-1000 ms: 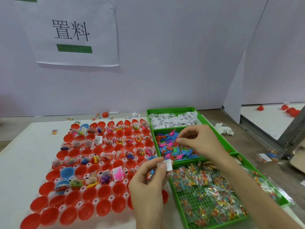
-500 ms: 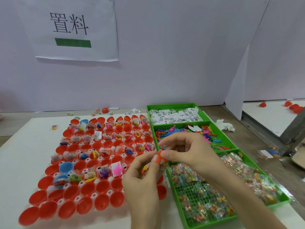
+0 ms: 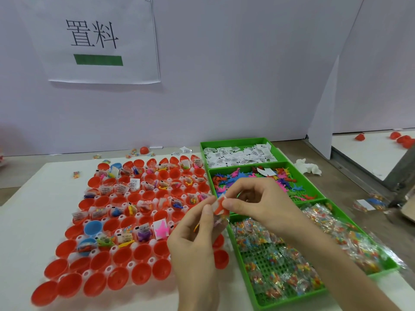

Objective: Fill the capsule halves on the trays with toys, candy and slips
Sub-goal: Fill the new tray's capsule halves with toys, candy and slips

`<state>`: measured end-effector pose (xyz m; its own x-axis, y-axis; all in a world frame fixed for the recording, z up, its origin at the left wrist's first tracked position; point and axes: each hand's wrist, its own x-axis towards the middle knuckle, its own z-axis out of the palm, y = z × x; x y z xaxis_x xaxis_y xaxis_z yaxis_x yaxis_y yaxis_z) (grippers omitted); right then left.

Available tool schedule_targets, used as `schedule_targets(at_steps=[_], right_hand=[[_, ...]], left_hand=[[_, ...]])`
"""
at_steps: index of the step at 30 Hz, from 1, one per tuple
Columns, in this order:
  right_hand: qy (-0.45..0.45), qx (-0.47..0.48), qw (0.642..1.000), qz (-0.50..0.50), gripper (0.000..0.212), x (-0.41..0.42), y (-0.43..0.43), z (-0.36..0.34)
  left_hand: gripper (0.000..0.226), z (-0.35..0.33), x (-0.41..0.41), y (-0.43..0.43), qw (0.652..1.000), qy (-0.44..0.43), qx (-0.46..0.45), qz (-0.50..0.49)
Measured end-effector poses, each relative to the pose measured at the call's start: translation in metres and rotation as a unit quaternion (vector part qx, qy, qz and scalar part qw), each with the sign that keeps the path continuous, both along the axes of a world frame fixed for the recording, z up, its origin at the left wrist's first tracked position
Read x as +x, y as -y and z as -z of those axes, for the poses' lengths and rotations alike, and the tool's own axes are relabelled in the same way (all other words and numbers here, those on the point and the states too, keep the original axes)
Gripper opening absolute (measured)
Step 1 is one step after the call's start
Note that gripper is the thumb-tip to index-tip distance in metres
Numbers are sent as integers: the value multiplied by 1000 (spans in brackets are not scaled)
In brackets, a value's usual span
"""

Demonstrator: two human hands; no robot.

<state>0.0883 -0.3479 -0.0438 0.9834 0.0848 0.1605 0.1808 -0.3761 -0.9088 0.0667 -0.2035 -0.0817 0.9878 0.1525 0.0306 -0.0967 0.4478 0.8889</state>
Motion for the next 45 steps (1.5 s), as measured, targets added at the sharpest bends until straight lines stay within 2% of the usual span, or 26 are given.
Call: schedule_targets(at_steps=[5,7,12,16,19,28,34,38,40,45], right_hand=[[19,118,992,31,8,5,5,2],[17,137,990,26,14,6,12,-2],[-51,73,991,-102,5,-1,20,-8],[-51,-3,997,-56,6,3,14,-1],[-46,-19,998,-48,6,4,14,0],[-13,-15,999,-35,12,4,5,6],[23,0,1000,-18,13,5,1,9],[6,-24,998,-49,14,3,-2,9],[37,-36,998,-28,14,1,-7,11],[215,-103,971,26,5,-4,-17,12]], left_hand=[[40,-1,-1,0,999,16,17,22],[43,2,0,-1,1000,6,21,13],[42,3,1,-2,1000,-4,24,11],[33,3,0,1,999,-20,3,25],[27,3,0,0,999,-30,-16,34],[28,6,1,-3,999,7,23,21],[26,6,2,-4,1000,22,8,17],[38,6,2,-3,998,58,33,0],[42,6,2,-4,996,71,45,-11],[40,8,3,-4,995,84,41,-40]])
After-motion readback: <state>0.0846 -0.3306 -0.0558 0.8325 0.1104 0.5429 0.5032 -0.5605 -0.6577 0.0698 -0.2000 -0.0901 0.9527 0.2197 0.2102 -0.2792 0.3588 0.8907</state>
